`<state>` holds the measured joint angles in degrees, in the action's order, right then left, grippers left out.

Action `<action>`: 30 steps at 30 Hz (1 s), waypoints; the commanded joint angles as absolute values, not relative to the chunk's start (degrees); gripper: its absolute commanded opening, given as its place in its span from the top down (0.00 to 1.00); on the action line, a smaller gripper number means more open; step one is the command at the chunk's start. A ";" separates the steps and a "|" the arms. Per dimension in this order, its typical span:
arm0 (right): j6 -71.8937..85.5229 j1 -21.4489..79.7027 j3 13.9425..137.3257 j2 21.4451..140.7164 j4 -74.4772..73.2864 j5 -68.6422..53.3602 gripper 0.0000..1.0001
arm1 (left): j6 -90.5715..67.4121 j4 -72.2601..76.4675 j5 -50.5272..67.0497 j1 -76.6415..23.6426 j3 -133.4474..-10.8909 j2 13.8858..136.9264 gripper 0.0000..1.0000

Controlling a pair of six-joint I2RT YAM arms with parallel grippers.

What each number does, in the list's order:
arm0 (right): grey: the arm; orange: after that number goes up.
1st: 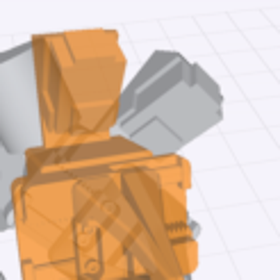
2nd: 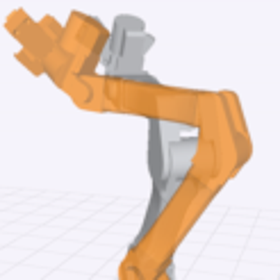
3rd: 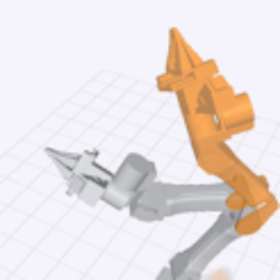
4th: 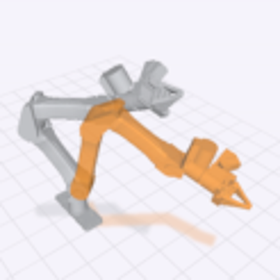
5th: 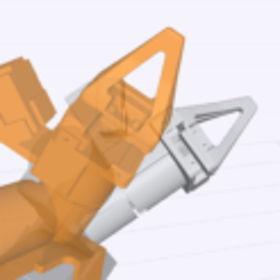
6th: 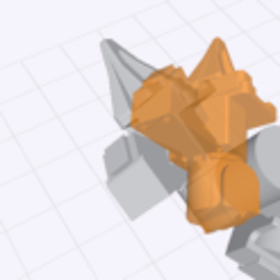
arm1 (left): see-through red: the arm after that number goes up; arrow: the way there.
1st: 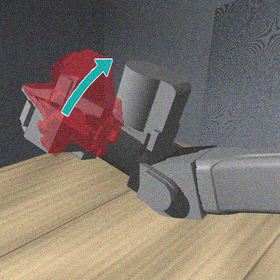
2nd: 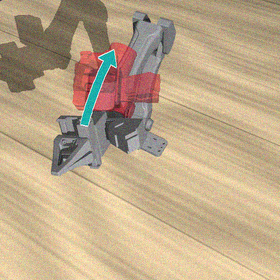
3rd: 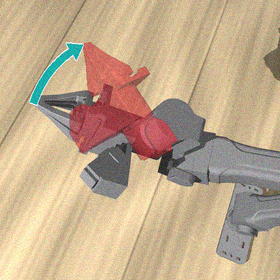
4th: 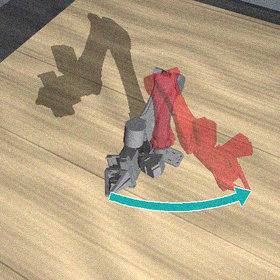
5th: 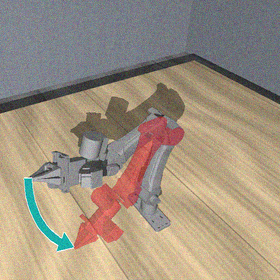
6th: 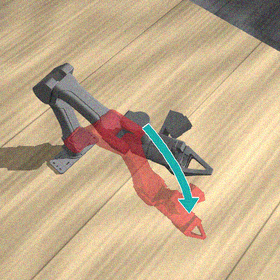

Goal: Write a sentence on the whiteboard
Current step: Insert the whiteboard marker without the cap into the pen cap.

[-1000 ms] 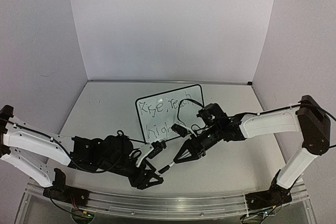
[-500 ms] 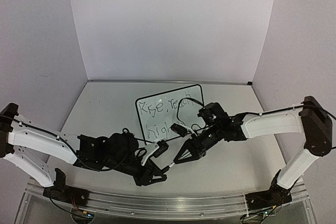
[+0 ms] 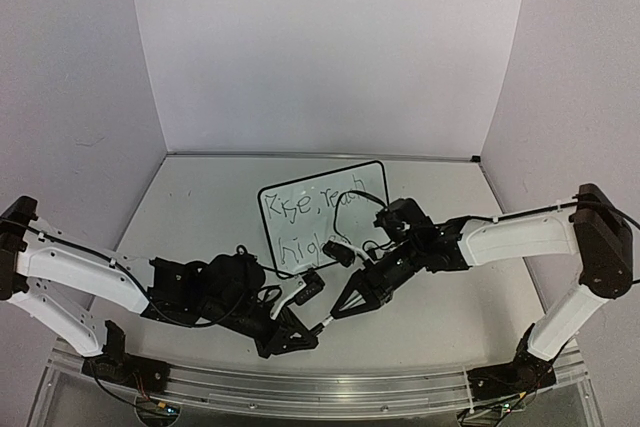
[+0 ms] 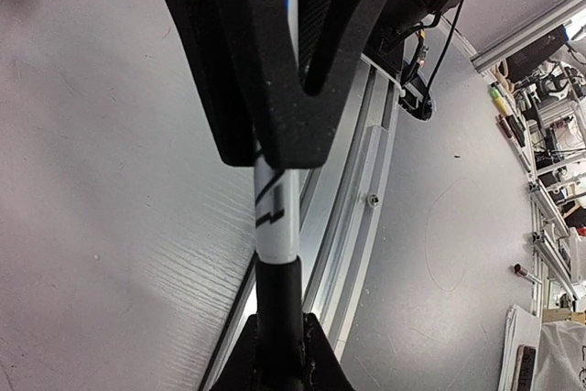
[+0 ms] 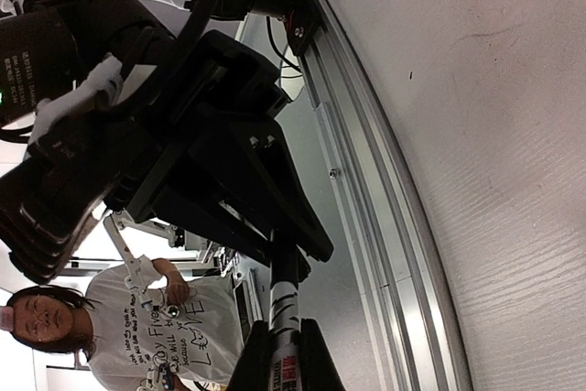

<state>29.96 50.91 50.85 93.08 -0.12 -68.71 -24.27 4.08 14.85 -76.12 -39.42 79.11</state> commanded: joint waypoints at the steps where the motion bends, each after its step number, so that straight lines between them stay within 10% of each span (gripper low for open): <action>1: 28.50 53.17 51.91 92.57 2.32 -71.45 1.00 | -23.86 7.96 15.16 -75.85 -41.79 79.16 1.00; 30: 28.95 58.70 54.05 95.71 4.71 -70.84 1.00 | -21.85 17.39 16.71 -71.42 -42.66 75.29 1.00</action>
